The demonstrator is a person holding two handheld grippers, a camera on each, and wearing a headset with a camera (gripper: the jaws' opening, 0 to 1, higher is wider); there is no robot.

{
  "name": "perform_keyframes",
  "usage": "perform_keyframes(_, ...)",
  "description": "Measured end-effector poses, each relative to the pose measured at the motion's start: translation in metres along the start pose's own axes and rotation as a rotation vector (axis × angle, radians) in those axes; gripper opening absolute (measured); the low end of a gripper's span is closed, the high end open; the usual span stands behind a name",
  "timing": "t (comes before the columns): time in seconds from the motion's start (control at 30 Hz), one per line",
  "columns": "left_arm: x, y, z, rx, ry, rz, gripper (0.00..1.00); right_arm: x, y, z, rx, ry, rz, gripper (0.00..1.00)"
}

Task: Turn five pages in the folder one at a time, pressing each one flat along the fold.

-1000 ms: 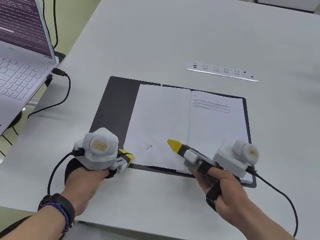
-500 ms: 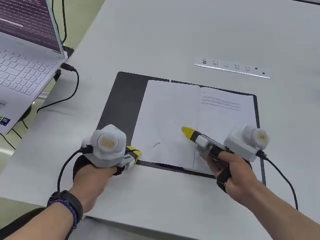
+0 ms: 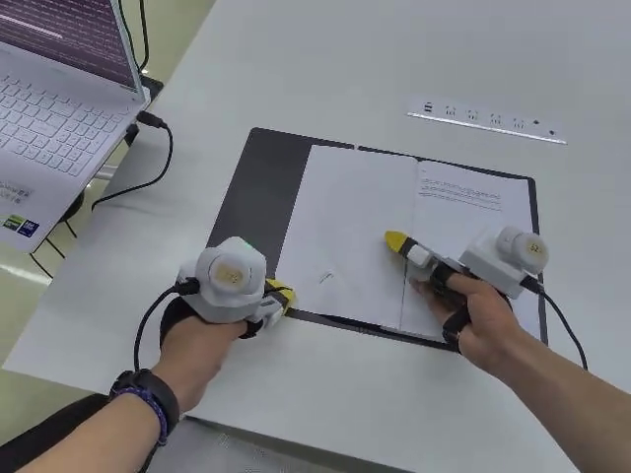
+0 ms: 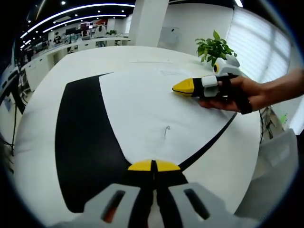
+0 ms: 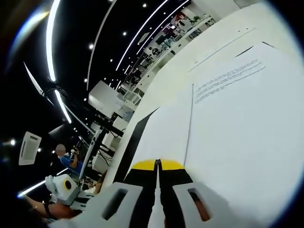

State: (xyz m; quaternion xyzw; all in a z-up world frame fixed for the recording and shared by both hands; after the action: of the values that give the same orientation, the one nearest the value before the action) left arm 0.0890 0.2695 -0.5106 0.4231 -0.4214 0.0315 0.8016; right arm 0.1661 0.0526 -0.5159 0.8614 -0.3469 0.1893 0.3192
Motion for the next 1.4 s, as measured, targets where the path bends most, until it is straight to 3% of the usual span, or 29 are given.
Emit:
perform_keyframes(0.43,0.001,-0.002,-0.001,0.007,0.007,-0.002,0.00,0.017,-0.005,-0.008,0.017,-0.046,0.067,0.00)
perform_keyframes(0.57,0.001,-0.002,-0.002,0.007,0.009,-0.001,0.00,0.026,-0.011,-0.005,-0.011,-0.060,0.098,0.00)
perform_keyframes(1.4,0.000,-0.002,0.000,0.029,0.046,0.009,0.00,0.065,-0.036,0.006,-0.038,-0.214,0.278,0.00)
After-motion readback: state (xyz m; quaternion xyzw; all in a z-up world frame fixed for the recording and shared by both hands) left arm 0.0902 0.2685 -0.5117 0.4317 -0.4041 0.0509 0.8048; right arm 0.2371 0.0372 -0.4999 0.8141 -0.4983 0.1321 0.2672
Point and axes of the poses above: the centre of the closed fingertips' face, and the gripper's own axes: y roughly backward along the fingers, z roughly to its right, x roughly out of its top, the point moved 7 cm from there along y, roughly backward along the fingers, and after that the axes turned 6 degrees about -x, right-handed, at the moved point
